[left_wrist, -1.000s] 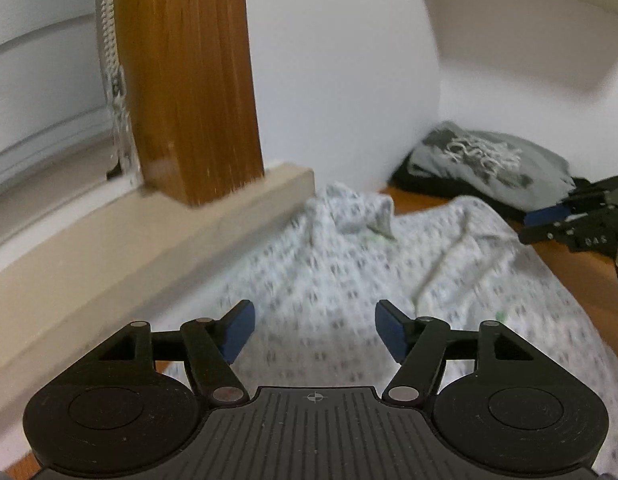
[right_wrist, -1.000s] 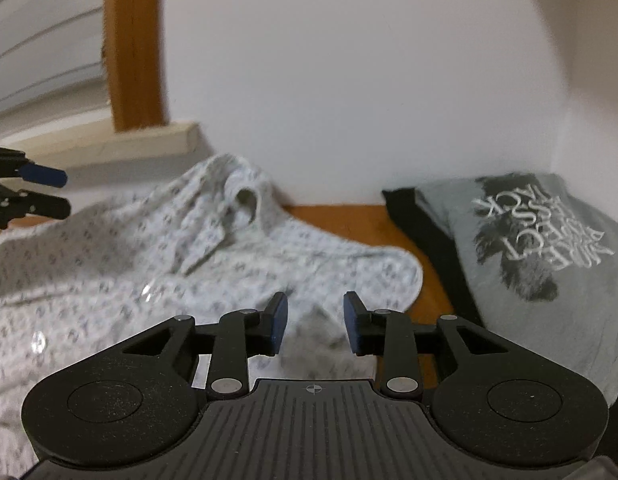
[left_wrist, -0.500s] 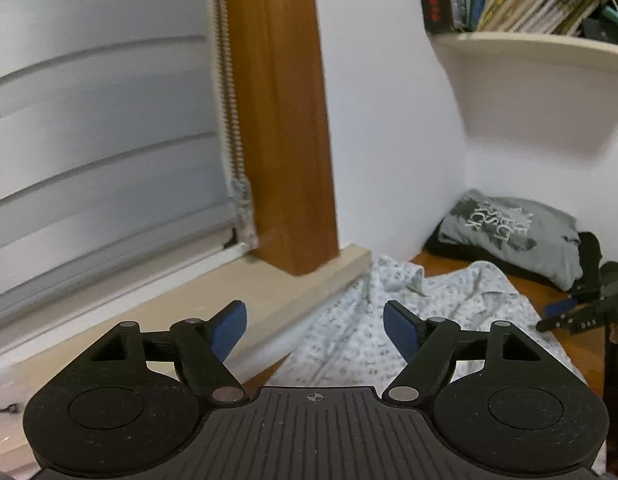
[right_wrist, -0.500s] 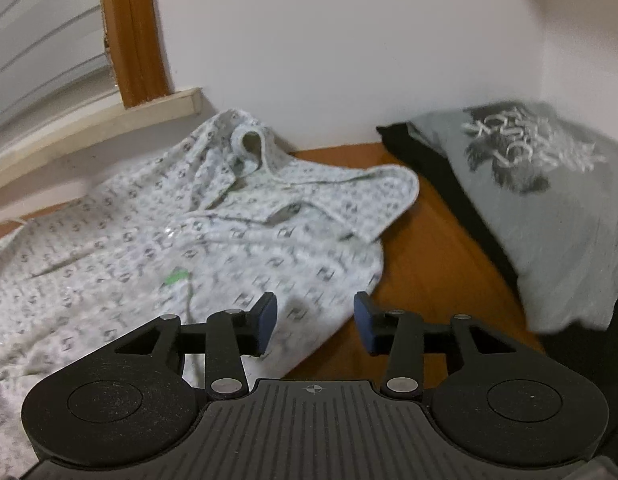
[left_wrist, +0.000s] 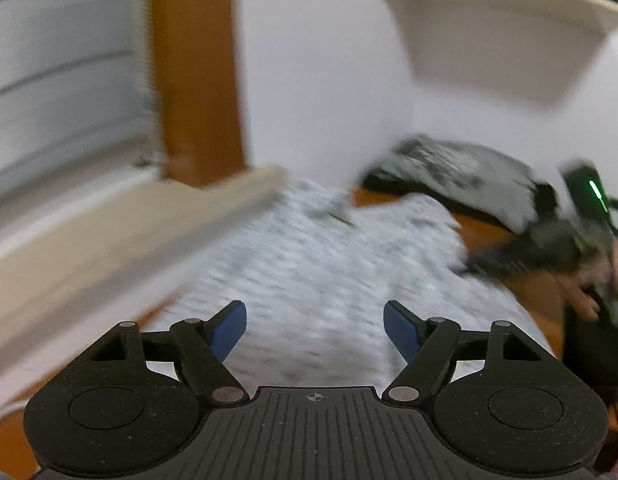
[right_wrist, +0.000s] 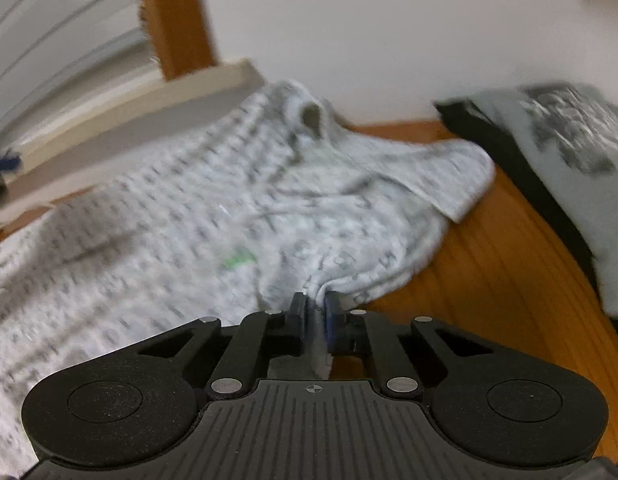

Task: Fold clothes

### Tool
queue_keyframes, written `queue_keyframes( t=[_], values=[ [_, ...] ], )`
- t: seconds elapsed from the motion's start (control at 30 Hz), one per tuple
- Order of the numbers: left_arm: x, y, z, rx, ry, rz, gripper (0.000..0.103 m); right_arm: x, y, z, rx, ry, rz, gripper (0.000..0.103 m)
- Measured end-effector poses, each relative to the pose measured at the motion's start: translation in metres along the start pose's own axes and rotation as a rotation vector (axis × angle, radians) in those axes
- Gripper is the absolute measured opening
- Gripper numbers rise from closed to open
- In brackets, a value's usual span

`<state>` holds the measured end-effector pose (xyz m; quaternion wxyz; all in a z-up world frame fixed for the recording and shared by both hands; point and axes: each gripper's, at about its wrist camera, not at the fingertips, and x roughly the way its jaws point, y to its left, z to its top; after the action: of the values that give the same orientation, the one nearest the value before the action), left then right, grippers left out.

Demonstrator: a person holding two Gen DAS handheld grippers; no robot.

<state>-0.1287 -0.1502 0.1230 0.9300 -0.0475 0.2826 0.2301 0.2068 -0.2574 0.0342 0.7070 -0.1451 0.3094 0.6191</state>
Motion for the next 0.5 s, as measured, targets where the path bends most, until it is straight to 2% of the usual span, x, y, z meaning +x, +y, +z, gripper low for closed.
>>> queue_keyframes(
  t=[0.13, 0.23, 0.3, 0.4, 0.43, 0.47, 0.5],
  values=[
    [0.017, -0.038, -0.008, 0.033, 0.022, -0.102, 0.077, 0.004, 0.022, 0.027, -0.017, -0.085, 0.037, 0.009],
    [0.028, -0.063, -0.012, 0.061, 0.042, -0.169, 0.073, 0.014, 0.038, 0.044, -0.052, -0.098, 0.037, 0.009],
    [0.039, -0.078, -0.015, 0.079, 0.063, -0.192, 0.070, 0.018, 0.043, 0.049, -0.065, -0.095, 0.030, 0.009],
    [0.058, -0.095, -0.023, 0.096, 0.114, -0.217, 0.057, 0.022, 0.045, 0.051, -0.073, -0.087, 0.021, 0.009],
    [0.063, -0.097, -0.026, 0.103, 0.131, -0.231, 0.045, 0.021, 0.044, 0.049, -0.074, -0.088, 0.020, 0.009],
    [0.068, -0.100, -0.030, 0.117, 0.146, -0.245, 0.019, 0.019, 0.042, 0.047, -0.075, -0.088, 0.018, 0.009],
    [0.071, -0.101, -0.033, 0.132, 0.151, -0.244, 0.011, 0.017, 0.041, 0.045, -0.076, -0.088, 0.017, 0.010]
  ],
)
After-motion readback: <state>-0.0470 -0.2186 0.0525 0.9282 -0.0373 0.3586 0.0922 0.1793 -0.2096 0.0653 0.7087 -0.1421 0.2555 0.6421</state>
